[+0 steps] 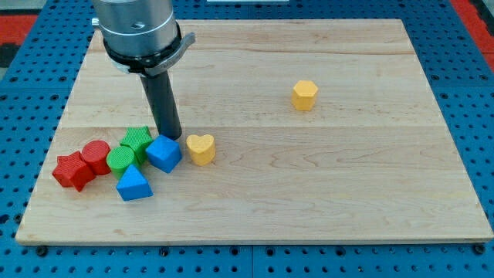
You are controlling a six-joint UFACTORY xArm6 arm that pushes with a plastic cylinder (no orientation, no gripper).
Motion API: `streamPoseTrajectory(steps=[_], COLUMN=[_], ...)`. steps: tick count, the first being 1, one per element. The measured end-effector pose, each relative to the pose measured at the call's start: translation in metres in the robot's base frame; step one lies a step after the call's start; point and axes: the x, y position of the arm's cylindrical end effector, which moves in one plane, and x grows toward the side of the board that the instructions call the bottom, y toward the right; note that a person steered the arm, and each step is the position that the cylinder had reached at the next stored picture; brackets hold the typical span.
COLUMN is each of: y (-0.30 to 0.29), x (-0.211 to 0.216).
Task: Move the hexagon into the green star
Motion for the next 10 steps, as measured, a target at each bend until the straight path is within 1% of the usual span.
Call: streamPoseTrajectory(steps=[1, 2, 3, 4, 5, 6, 7, 8, 9, 10], y=[0.085, 0.195, 0.282, 0.227, 0.120, 0.044, 0.109, 0.116, 0.049, 0.003], x=[-0.026, -0.025, -0.066, -0.099, -0.066, -0.038, -0.053, -0.026, -0.008, -0.004])
